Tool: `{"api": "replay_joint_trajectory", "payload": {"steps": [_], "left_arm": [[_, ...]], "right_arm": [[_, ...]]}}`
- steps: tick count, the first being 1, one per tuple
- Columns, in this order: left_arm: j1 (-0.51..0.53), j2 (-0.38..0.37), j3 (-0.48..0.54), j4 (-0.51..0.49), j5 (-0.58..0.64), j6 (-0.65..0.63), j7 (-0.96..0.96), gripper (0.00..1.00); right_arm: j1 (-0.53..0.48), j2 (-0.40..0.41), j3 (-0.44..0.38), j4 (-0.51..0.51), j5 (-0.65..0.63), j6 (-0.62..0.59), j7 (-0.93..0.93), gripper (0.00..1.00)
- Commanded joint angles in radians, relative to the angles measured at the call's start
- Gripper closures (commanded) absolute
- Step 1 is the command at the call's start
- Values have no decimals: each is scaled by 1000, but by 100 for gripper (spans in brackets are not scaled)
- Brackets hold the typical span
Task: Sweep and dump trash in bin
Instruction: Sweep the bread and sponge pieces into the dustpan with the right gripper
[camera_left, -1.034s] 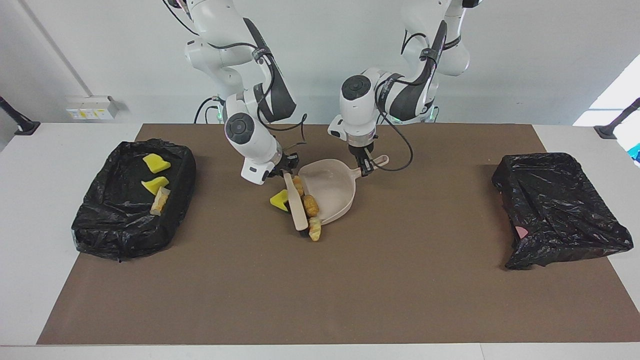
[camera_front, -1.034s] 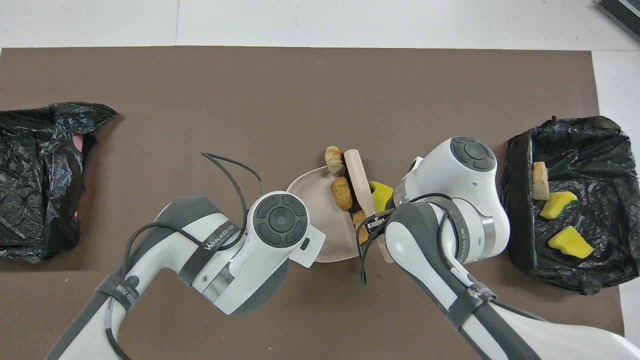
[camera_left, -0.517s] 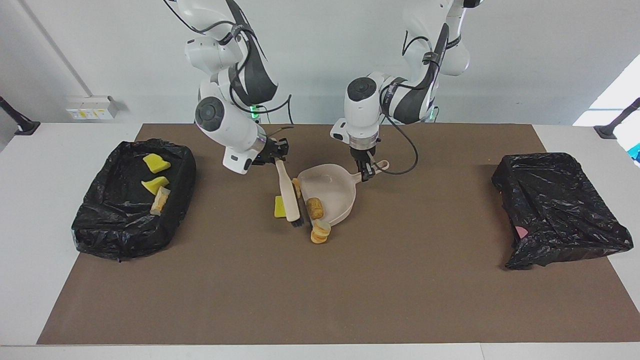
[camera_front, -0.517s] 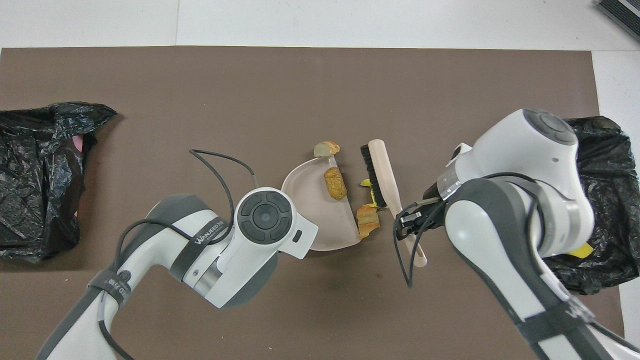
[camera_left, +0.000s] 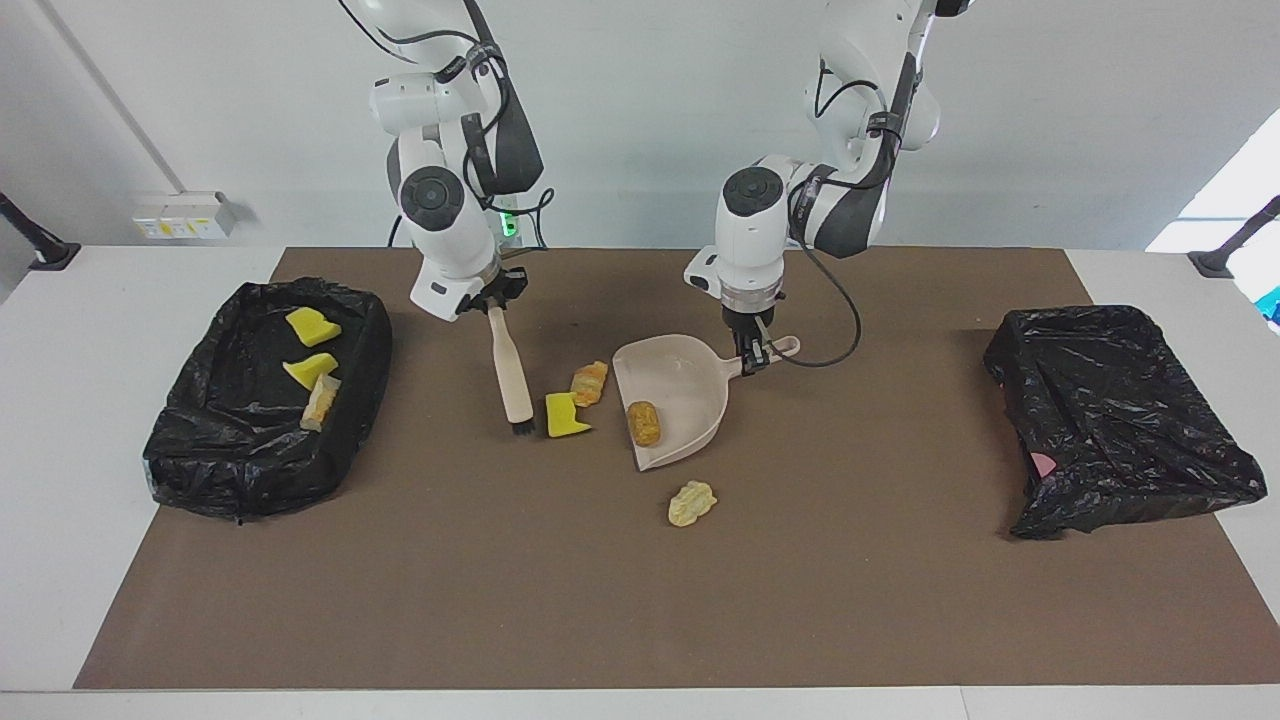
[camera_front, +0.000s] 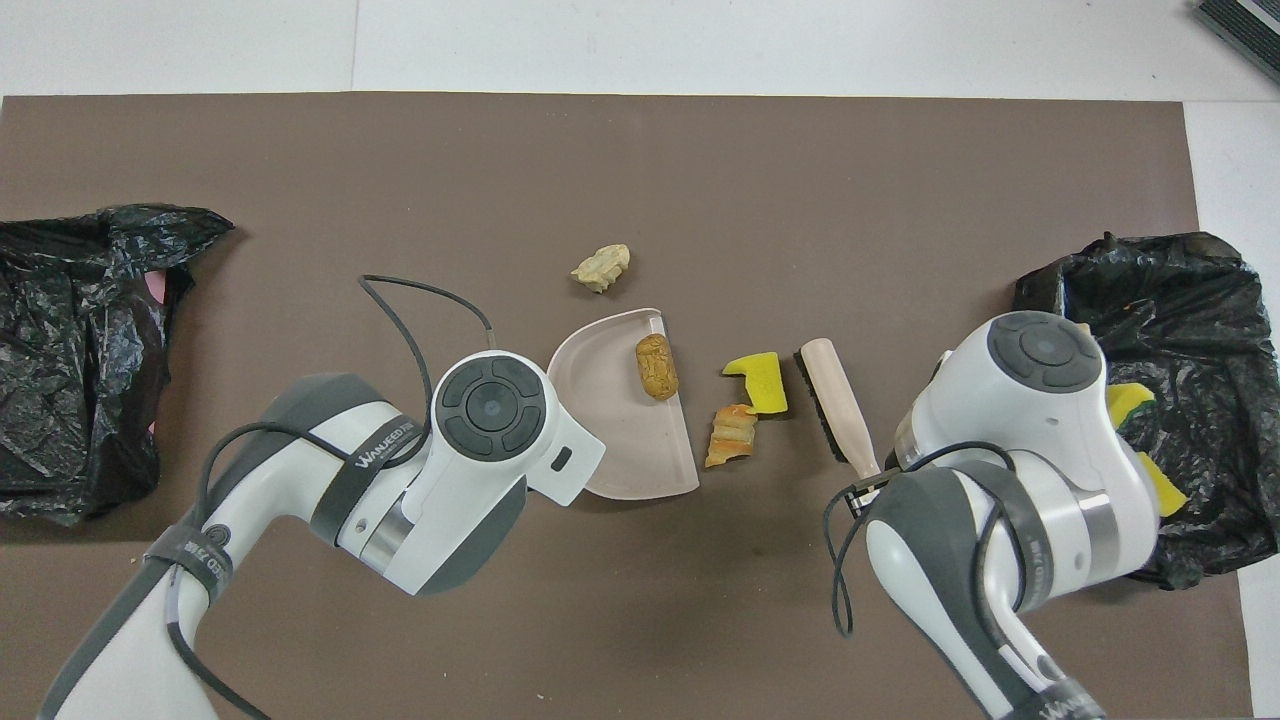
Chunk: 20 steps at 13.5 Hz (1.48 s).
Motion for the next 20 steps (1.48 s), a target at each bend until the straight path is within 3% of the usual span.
{"api": "replay_joint_trajectory", "payload": {"steps": [1, 3, 5, 9, 12, 15, 18, 20], "left_arm": [[-15, -23, 0, -16, 13, -44, -10, 100], [-35, -27, 0, -22, 13, -45, -45, 100], [-50, -33, 0, -30, 11, -53, -65, 100], [-50, -42, -3, -62, 4, -1, -81, 100], [-41, -52, -2, -101, -10, 73, -49, 100], [-1, -41, -2, -85, -27, 73, 63, 100], [55, -50, -2, -52, -76, 33, 203, 100], [94, -52, -2, -7, -76, -25, 246, 100]], "right_arm": [[34, 19, 7, -25, -18, 19, 5, 100], [117, 18, 7, -39, 17, 34, 26, 100], [136, 19, 7, -44, 170, 51, 39, 100], [209, 30, 10, -21, 351, 101, 137, 100], [216, 27, 9, 42, 362, 64, 241, 100], [202, -2, 4, 143, 359, -88, 312, 100], [202, 4, 4, 142, 313, -28, 246, 100], [202, 16, 7, 169, 199, -25, 200, 100]]}}
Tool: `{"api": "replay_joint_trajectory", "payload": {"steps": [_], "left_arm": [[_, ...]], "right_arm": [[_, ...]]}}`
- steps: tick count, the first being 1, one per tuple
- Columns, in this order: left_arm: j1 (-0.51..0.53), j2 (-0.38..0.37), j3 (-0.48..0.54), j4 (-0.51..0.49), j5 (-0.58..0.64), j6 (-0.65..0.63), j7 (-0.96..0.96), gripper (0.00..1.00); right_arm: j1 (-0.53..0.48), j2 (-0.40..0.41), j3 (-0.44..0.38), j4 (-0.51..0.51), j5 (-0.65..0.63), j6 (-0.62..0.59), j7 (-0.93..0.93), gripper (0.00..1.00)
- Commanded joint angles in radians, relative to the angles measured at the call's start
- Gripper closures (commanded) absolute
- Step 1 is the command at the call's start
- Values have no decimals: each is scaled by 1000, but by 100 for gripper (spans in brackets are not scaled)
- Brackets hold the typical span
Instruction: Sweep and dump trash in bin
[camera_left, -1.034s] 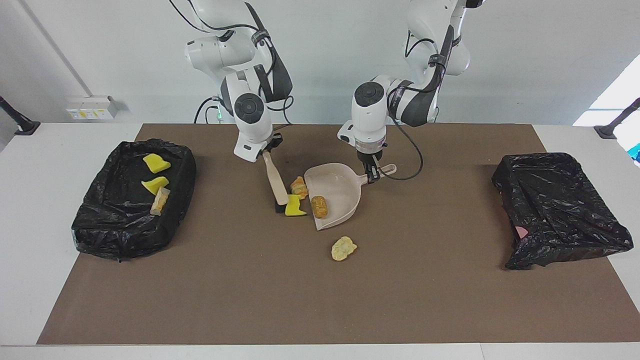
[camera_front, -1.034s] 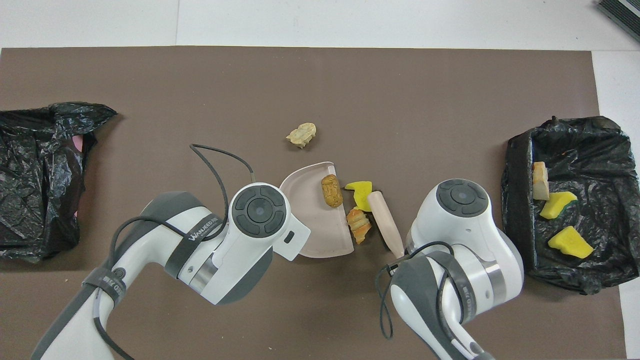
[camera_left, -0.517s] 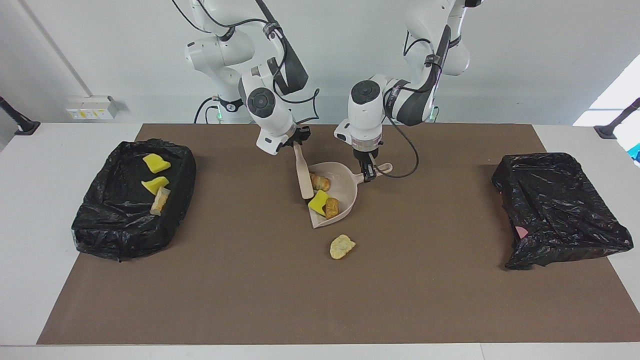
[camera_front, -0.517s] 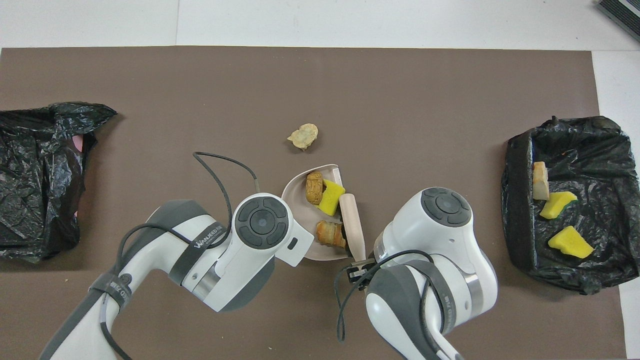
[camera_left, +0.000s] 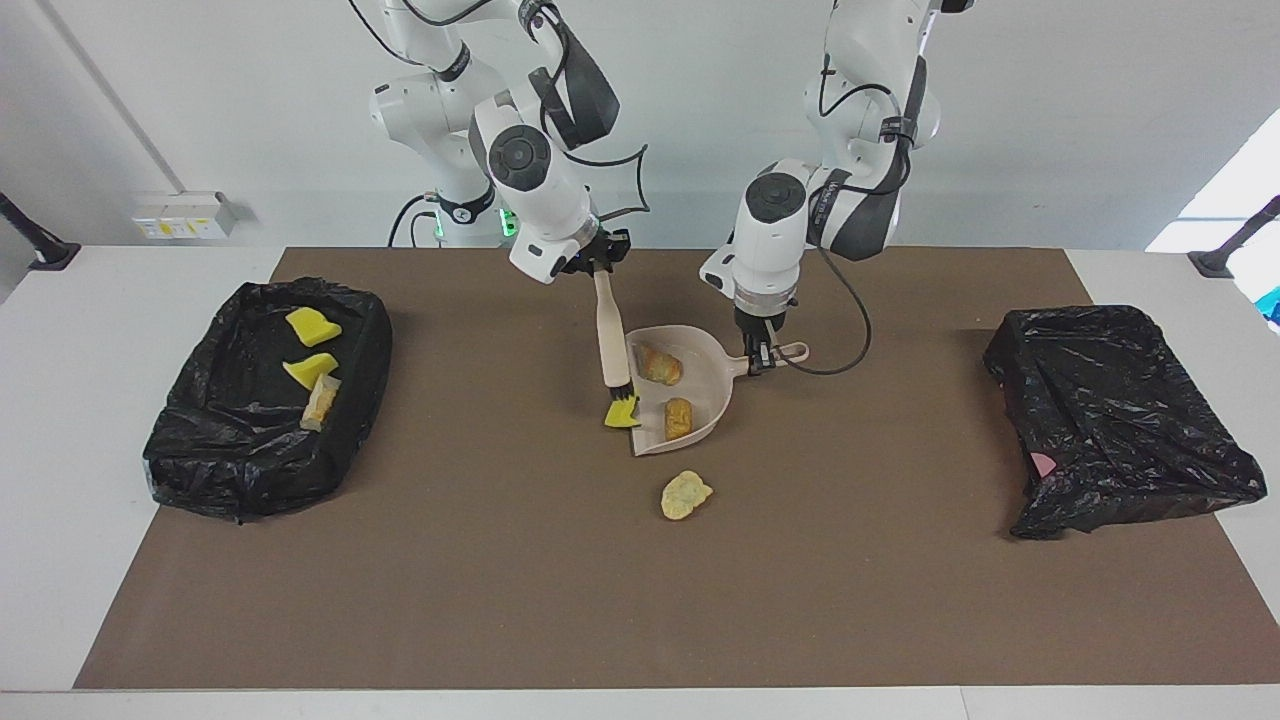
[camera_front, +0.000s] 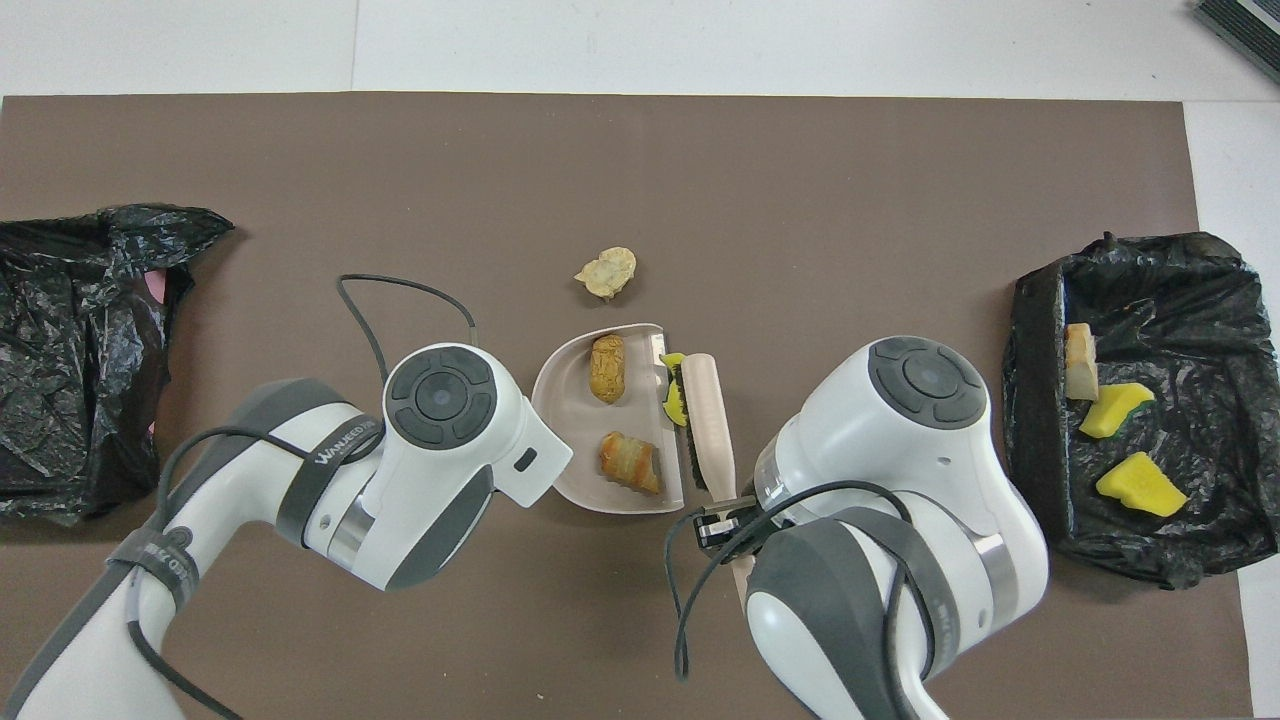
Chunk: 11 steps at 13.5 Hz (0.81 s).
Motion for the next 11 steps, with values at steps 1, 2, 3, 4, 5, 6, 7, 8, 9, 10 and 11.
{"api": "replay_joint_trajectory", "payload": {"steps": [1, 2, 3, 4, 5, 6, 7, 8, 9, 10, 11], "left_arm": [[48, -28, -5, 50, -28, -86, 91, 100], [59, -28, -2, 64, -28, -104, 111, 100], [71, -28, 3, 74, -26, -110, 119, 100], [79, -27, 8, 74, -14, -113, 122, 100], [82, -27, 9, 74, 9, -112, 124, 100], [105, -25, 14, 74, 61, -107, 124, 100], [120, -22, 14, 77, 99, -101, 125, 100], [134, -13, 15, 93, 121, -97, 130, 100], [175, 4, 14, 125, 124, -97, 145, 100], [201, 30, 14, 155, 125, -98, 150, 100], [211, 42, 14, 176, 125, -95, 148, 100]], "right_arm": [[-14, 26, 6, 35, -109, 12, -82, 100], [-15, 42, 6, 65, -142, 13, -116, 100], [-21, 75, 6, 114, -186, 13, -145, 100], [-26, 114, 6, 175, -218, 14, -172, 100], [-38, 144, 8, 219, -199, 26, -209, 100], [-41, 161, 8, 245, -196, 48, -243, 100], [-49, 186, 10, 265, -196, 51, -296, 100], [-44, 216, 11, 279, -194, 52, -349, 100], [-38, 238, 10, 311, -199, 57, -382, 100], [-40, 266, 10, 352, -211, 55, -406, 100], [-46, 293, 8, 383, -217, 55, -415, 100]]}}
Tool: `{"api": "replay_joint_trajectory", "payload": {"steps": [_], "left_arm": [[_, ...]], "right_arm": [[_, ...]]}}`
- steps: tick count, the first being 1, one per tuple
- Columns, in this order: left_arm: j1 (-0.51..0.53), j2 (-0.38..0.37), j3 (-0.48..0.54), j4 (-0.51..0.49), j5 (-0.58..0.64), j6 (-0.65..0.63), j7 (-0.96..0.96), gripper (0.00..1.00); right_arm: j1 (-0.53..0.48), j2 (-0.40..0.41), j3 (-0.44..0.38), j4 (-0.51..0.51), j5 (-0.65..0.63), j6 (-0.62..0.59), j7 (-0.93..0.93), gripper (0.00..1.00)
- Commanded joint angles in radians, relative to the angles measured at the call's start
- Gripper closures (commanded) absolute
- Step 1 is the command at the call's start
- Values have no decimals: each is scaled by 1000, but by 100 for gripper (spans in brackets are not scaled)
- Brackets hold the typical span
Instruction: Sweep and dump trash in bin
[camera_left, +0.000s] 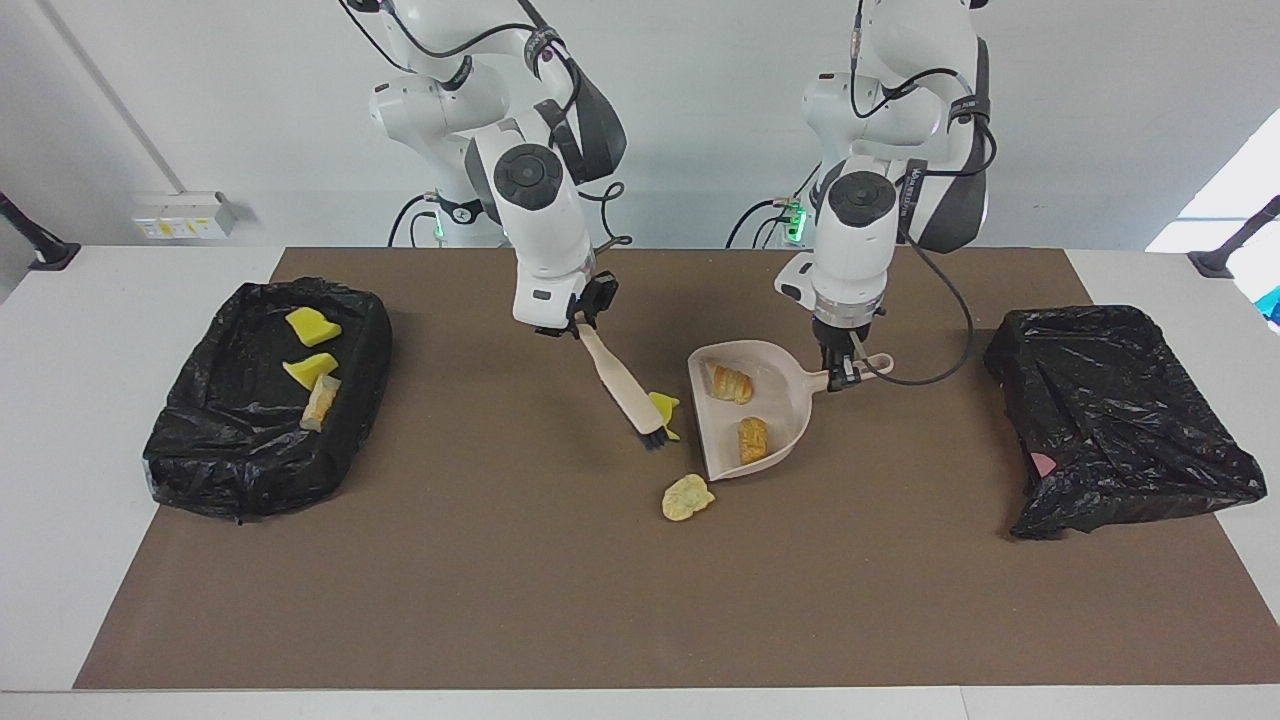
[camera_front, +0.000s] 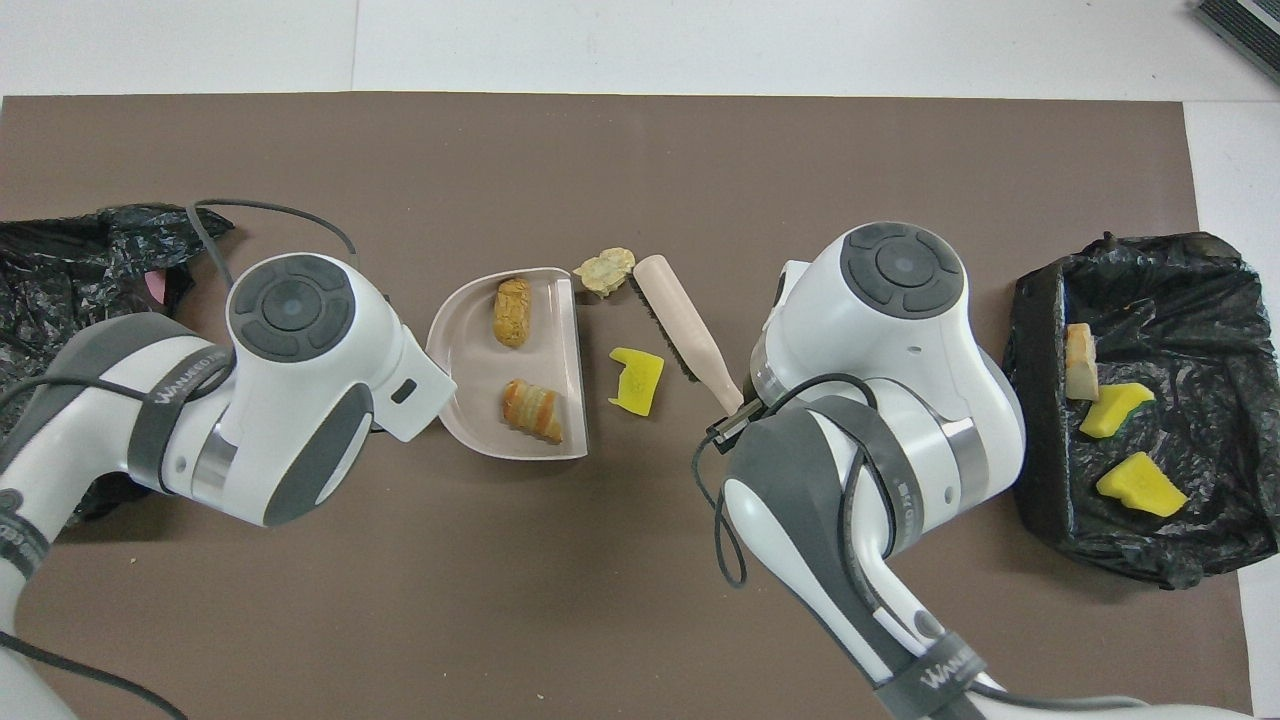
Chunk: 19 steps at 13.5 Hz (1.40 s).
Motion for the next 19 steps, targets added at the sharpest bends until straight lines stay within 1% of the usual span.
{"api": "replay_joint_trajectory", "payload": {"steps": [1, 3, 5, 6, 7, 8, 9, 11, 13, 14, 15, 16, 17, 19], "left_arm": [[44, 67, -6, 88, 19, -3, 17, 100], [43, 129, -6, 144, 21, -18, 8, 100], [38, 135, -6, 139, 12, -23, -27, 100], [29, 140, -8, 136, 13, -29, -85, 100], [21, 140, -8, 135, 13, -49, -119, 100], [12, 140, -8, 133, 12, -61, -149, 100], [6, 138, -8, 126, 12, -62, -204, 100], [-28, 127, -11, 110, 12, -63, -244, 100], [-54, 118, -11, 92, 11, -58, -294, 100], [-69, 120, -11, 90, 12, -58, -296, 100], [-95, 120, -9, 69, 12, -42, -296, 100], [-95, 117, -11, 60, 13, -37, -295, 100], [-97, 115, -11, 55, 12, -31, -295, 100], [-97, 109, -17, 31, 12, 6, -282, 100]], "right_arm": [[-5, 106, 8, 122, -66, 1, -48, 100], [9, 186, 6, 199, -191, 1, -38, 100], [-35, 226, 3, 234, -223, 50, -37, 100], [-25, 252, 3, 239, -258, 79, -37, 100], [4, 287, 3, 254, -325, 102, -35, 100], [20, 310, 5, 274, -377, 101, -35, 100], [21, 312, 6, 276, -384, 97, -34, 100], [12, 310, 15, 254, -329, 82, -40, 100], [59, 288, 18, 204, -283, 50, -45, 100], [64, 283, 23, 205, -226, -8, -48, 100], [60, 277, 25, 204, -101, -39, -48, 100], [60, 268, 23, 202, -10, -72, -45, 100], [61, 260, 22, 202, 42, -106, -34, 100], [46, 235, 19, 204, 52, -145, -23, 100]]}}
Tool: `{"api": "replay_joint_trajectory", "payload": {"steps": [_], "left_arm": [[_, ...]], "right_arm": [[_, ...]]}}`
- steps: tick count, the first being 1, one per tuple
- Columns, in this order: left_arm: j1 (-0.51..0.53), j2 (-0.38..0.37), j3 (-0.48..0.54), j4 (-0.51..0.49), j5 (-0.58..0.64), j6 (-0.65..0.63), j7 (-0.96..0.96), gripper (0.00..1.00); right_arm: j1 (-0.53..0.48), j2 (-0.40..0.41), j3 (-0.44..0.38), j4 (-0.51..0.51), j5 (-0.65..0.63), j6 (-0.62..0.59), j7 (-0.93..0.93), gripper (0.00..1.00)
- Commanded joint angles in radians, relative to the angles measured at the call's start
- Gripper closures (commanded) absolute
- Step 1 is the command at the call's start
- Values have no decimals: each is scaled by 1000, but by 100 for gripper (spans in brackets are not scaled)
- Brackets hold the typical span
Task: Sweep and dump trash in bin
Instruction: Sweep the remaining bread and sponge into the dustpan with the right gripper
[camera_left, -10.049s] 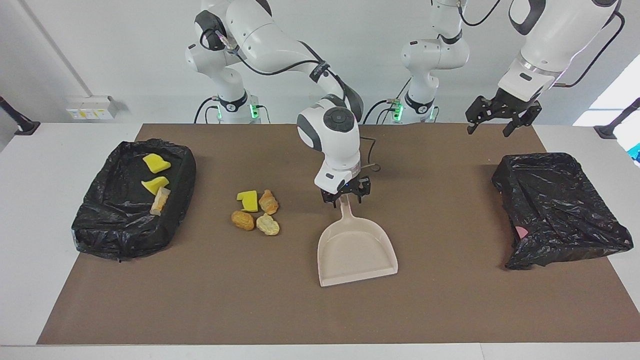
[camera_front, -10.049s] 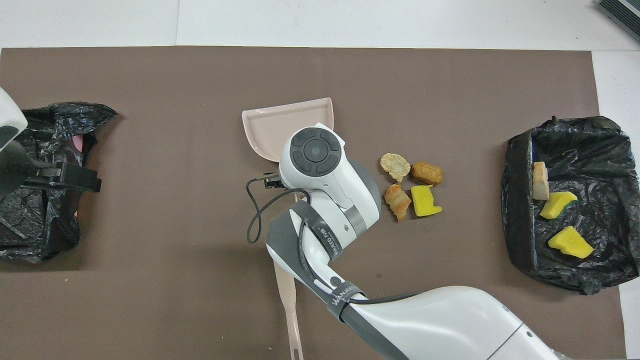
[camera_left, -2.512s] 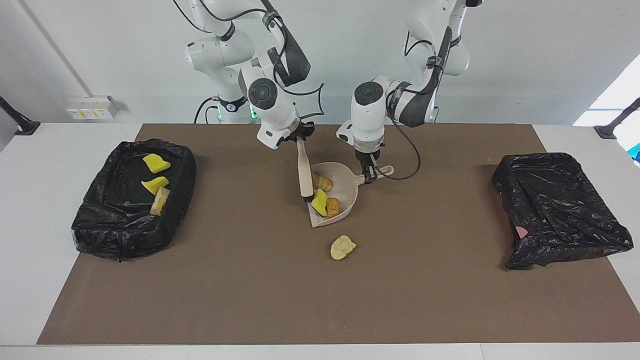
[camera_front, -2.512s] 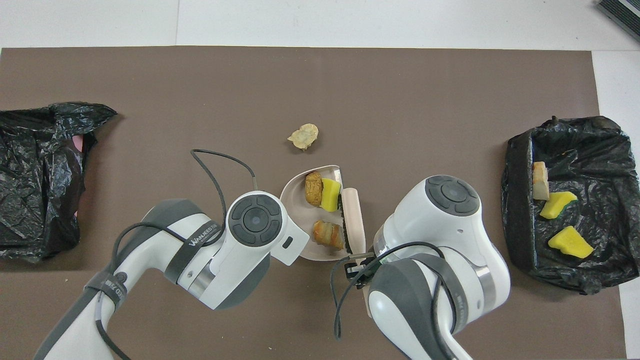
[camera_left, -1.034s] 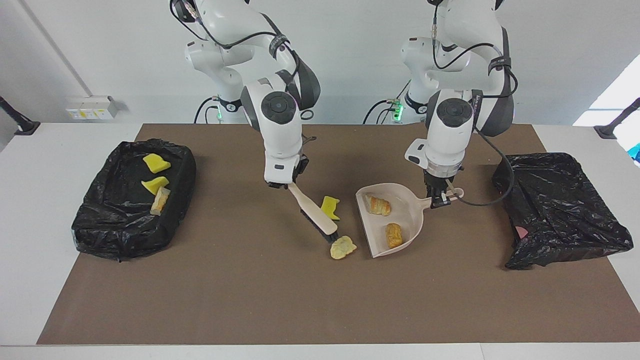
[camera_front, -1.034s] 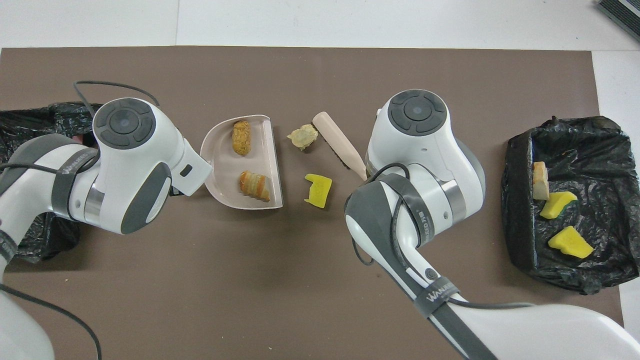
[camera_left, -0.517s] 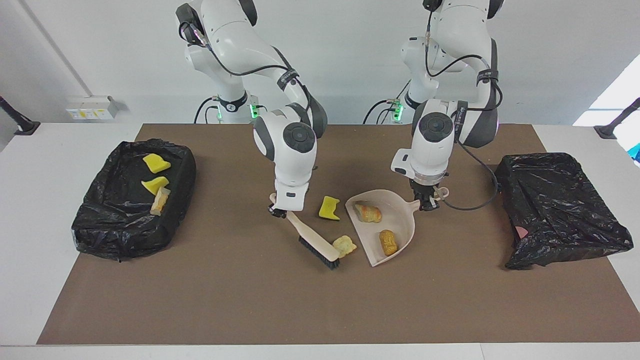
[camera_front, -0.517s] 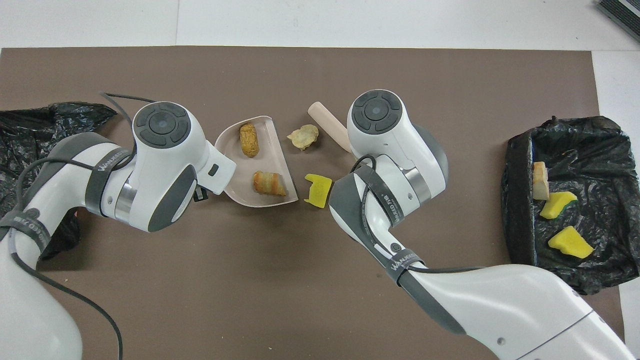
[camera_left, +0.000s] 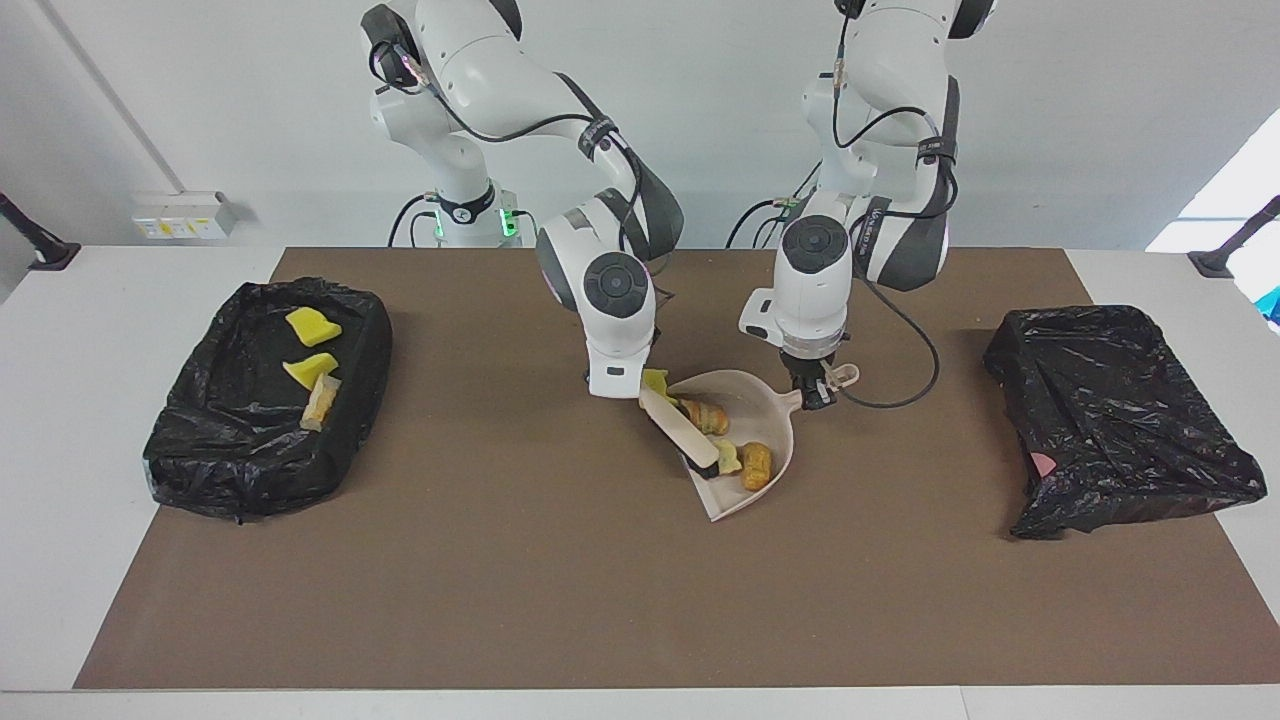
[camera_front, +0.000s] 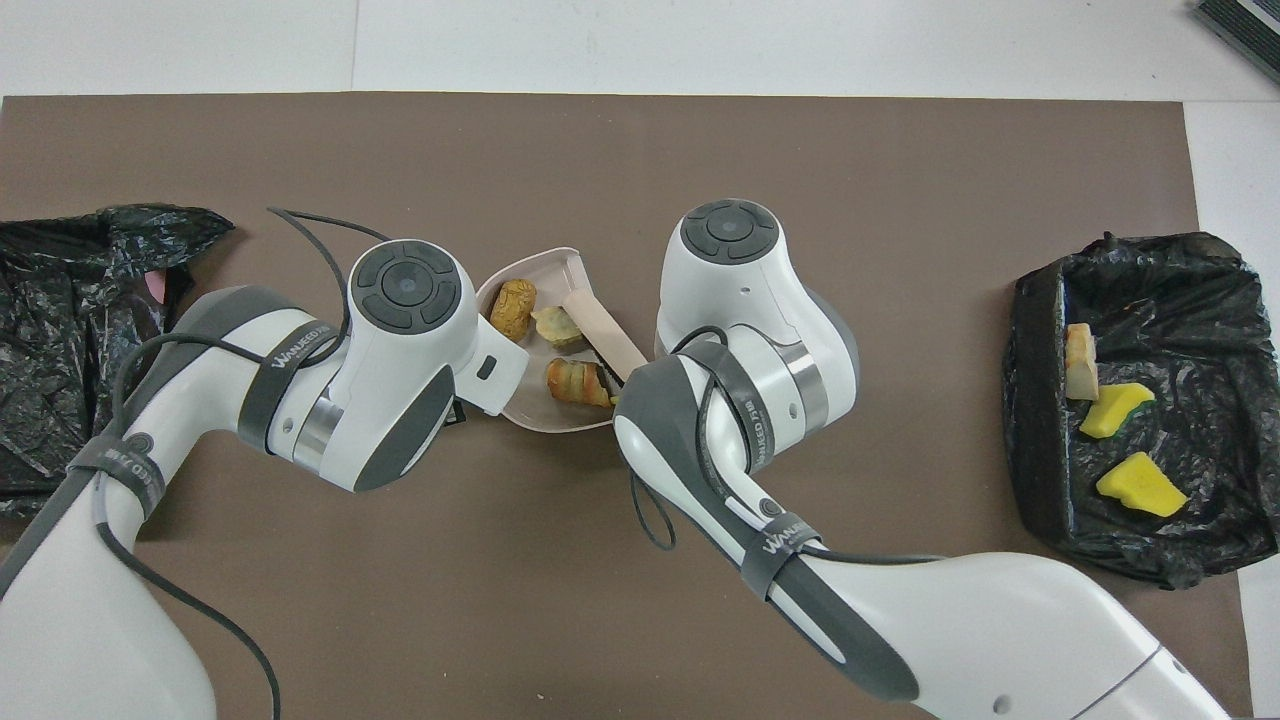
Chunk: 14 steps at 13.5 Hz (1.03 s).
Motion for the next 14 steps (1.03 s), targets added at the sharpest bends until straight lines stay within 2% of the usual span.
{"api": "replay_joint_trajectory", "payload": {"steps": [1, 5, 6, 7, 8, 9, 11, 14], "left_arm": [[-17, -38, -1, -82, 9, 84, 35, 100], [-55, -55, -1, -116, 7, 116, 105, 100], [-64, -59, 0, -116, 7, 115, 136, 100], [-67, -61, 2, -116, 7, 103, 177, 100], [-74, -67, 2, -117, 7, 93, 200, 100], [-93, -72, 3, -125, 7, 90, 201, 100], [-101, -81, 3, -140, 7, 95, 195, 100], [-104, -81, 2, -142, 7, 102, 158, 100]], "right_arm": [[-45, -61, 1, -20, 39, -41, 34, 100], [-151, -190, -11, -38, 11, -202, 143, 100], [-155, -231, -11, -127, -21, -187, 247, 100], [-155, -310, -11, -282, -32, -97, 313, 100], [-145, -390, -8, -434, -30, -19, 326, 100], [-136, -429, -7, -527, -27, 37, 338, 100], [-116, -414, -5, -552, 6, 36, 369, 100], [-57, -423, -5, -580, 136, 59, 441, 100]]}}
